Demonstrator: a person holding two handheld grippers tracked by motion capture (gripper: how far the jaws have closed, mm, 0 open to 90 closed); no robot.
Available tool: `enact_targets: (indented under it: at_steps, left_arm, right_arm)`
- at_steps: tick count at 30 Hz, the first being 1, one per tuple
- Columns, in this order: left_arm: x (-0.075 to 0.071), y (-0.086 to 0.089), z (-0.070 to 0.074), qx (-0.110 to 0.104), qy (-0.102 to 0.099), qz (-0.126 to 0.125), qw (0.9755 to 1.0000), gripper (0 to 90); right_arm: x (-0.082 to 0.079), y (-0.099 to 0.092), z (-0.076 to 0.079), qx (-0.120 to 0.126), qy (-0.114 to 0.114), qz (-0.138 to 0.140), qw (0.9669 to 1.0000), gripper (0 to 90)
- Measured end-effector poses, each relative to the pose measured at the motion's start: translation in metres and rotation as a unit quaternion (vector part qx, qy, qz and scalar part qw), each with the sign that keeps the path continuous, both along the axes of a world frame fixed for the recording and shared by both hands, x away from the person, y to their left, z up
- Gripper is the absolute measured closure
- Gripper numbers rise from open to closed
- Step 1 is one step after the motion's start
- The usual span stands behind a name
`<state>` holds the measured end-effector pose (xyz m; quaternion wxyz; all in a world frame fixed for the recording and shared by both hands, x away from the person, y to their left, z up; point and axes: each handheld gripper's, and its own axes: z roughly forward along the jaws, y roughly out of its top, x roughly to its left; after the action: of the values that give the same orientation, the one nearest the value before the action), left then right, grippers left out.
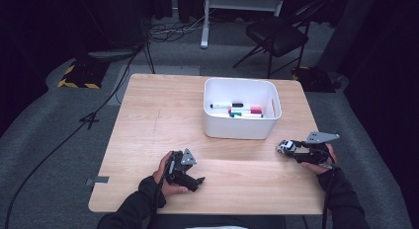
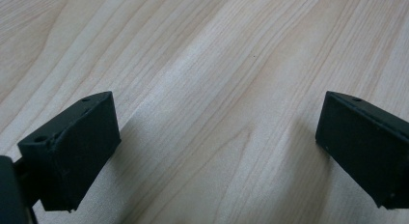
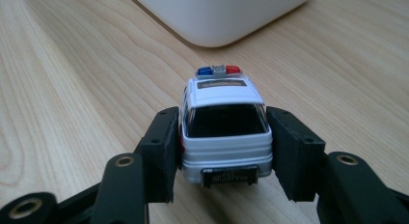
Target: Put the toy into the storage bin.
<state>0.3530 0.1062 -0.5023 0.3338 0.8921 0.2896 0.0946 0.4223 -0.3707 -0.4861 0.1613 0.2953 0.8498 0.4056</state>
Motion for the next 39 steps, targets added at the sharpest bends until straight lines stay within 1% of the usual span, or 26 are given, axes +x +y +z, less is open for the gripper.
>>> enact_targets:
  at_steps: [3,5,7,12,16,20,25,29,32,39]
  left_arm:
    - [0.0,0.0,0.0,0.0,0.0,0.0,1.0,1.8]
    - [0.0,0.0,0.0,0.0,0.0,0.0,1.0,1.8]
    - [0.0,0.0,0.0,0.0,0.0,0.0,1.0,1.8]
    - [0.0,0.0,0.0,-0.001,0.0,0.0,1.0,1.8]
    - [0.0,0.0,0.0,-0.001,0.001,0.0,1.0,1.9]
    - [0.0,0.0,0.0,0.0,0.0,0.0,1.0,1.9]
    - [0.0,0.0,0.0,0.0,0.0,0.0,1.0,1.8]
    - [0.0,0.0,0.0,0.0,0.0,0.0,1.0,1.9]
    - [0.0,0.0,0.0,0.0,0.0,0.0,1.0,1.8]
    - [0.0,0.0,0.0,0.0,0.0,0.0,1.0,1.8]
  right_arm:
    - [-0.002,0.004,0.007,0.009,-0.003,-0.002,1.0,48.5]
    - [-0.002,0.006,0.012,0.008,-0.005,0.001,1.0,48.5]
    - [-0.002,0.008,0.017,0.015,-0.003,0.002,0.9999,48.5]
    - [-0.002,0.011,0.026,0.015,-0.004,0.008,0.9998,48.5]
    - [-0.002,0.012,0.034,0.013,-0.007,0.004,0.9999,48.5]
    - [-0.001,0.013,0.046,0.021,-0.017,0.005,0.9996,48.5]
    - [0.001,0.013,0.063,0.019,-0.032,0.001,0.9993,48.5]
    - [0.004,0.012,0.08,0.027,-0.044,-0.008,0.9986,48.5]
    - [0.006,0.012,0.092,0.022,-0.056,-0.011,0.9982,48.5]
    - [0.014,0.012,0.126,0.028,-0.077,-0.022,0.9964,48.5]
